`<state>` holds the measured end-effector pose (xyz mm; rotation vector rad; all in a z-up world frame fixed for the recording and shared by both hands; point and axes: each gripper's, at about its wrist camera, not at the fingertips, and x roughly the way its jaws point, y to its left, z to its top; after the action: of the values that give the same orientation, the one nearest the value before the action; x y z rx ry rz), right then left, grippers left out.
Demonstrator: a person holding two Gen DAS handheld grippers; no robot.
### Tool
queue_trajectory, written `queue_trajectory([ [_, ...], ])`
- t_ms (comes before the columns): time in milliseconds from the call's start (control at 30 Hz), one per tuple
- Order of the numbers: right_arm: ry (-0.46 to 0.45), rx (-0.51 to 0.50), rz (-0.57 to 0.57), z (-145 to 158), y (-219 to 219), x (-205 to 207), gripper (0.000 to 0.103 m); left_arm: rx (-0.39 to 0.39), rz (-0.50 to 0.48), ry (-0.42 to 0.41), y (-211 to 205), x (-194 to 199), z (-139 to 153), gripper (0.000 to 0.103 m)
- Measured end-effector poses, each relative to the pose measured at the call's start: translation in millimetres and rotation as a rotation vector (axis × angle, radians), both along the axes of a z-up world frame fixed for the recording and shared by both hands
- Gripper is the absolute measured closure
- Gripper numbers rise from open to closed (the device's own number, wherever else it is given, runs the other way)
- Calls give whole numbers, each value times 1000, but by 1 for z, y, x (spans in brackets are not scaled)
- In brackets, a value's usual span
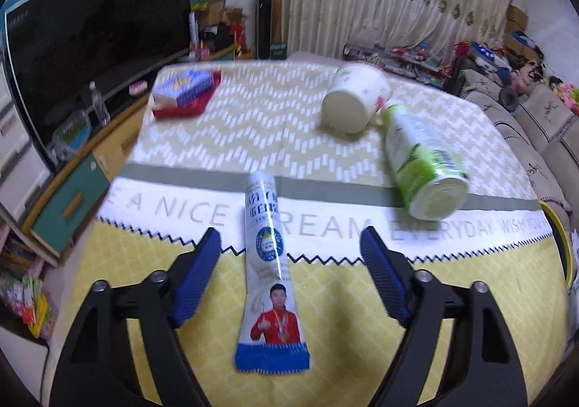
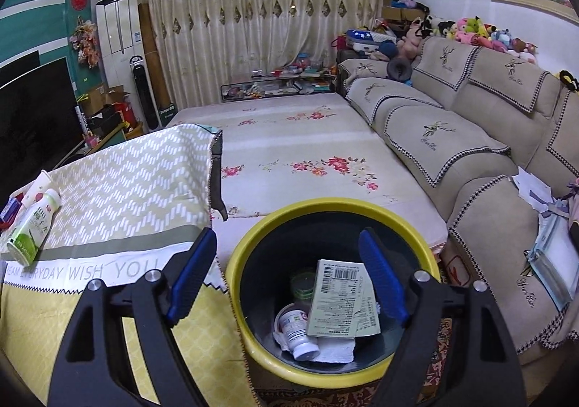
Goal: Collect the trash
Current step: 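Grasp the white tube with a red-shirted figure with the left tool, then carry the tube over the bin with the left tool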
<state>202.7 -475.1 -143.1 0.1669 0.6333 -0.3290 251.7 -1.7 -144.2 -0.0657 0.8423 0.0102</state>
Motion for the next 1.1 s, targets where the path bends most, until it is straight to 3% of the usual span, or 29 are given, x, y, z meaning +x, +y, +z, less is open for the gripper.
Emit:
queue_trajectory([
  [300,4,7,11,-1,2,0,26,16,22,57,-1,9,-17,49],
  [467,8,9,18,-3,3,1,26,61,34,67,0,5,-17,76],
  [567,7,12,22,-3,4,0,26,61,28,69,0,1,-16,83],
  [900,-12,18,6,2,-6,-7,26,41,-80,32,-32,-23,4,85],
  [1100,-30,24,-4,4,-15,-17,26,27,-222,-13,-86,-41,30,85],
])
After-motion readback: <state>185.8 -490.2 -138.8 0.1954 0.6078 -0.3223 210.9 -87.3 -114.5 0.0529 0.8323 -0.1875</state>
